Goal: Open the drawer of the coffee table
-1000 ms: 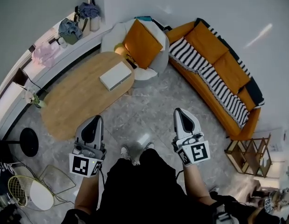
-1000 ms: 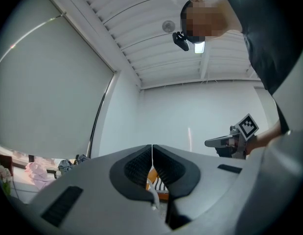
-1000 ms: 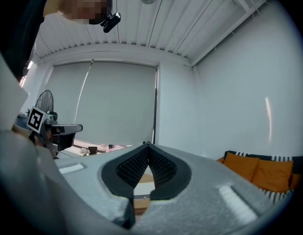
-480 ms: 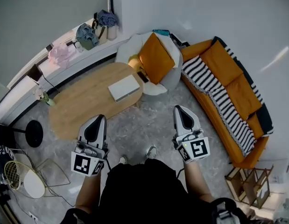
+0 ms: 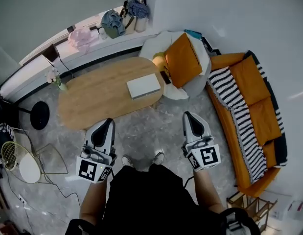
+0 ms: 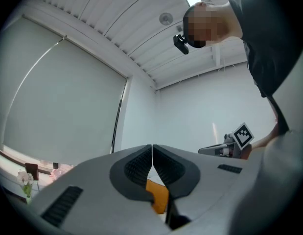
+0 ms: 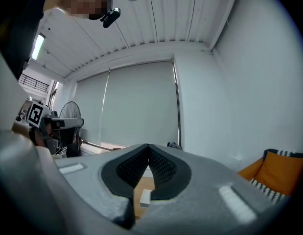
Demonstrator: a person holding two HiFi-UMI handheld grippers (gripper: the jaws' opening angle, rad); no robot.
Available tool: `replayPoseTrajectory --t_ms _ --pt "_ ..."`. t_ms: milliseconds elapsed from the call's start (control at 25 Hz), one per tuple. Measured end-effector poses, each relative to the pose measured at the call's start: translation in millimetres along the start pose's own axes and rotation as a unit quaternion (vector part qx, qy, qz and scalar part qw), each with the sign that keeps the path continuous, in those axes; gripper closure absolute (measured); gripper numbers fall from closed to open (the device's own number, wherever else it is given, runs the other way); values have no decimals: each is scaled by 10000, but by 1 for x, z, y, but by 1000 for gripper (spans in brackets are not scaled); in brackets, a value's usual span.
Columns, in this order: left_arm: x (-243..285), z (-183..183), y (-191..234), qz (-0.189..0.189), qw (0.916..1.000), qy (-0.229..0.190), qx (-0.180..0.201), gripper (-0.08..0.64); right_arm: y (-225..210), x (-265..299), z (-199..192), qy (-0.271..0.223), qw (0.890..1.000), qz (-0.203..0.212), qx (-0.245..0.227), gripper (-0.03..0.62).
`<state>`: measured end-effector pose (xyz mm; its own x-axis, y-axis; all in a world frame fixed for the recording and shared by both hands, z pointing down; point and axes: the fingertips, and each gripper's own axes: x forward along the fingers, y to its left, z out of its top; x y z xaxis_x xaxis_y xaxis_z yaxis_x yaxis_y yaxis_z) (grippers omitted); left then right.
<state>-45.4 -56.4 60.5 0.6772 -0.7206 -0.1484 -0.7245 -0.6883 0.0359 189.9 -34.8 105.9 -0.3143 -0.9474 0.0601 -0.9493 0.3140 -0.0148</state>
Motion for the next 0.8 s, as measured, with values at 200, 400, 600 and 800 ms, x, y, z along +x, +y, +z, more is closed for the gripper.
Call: replayPoseTrajectory --t_ms 200,400,600,800 --pt "-10 -20 22 -69 9997 158 -191 548 29 44 -12 216 9993 281 -125 588" --pt "-10 -79 51 -94 9957 458 -802 548 56 90 -30 270 9973 598 -330 588" --pt "7 -164 63 -236 9902 700 -1187 546 59 112 -89 491 9940 840 -495 588" --pt "21 -255 59 -538 9852 755 -1439 464 54 127 -187 803 9902 1051 -458 588"
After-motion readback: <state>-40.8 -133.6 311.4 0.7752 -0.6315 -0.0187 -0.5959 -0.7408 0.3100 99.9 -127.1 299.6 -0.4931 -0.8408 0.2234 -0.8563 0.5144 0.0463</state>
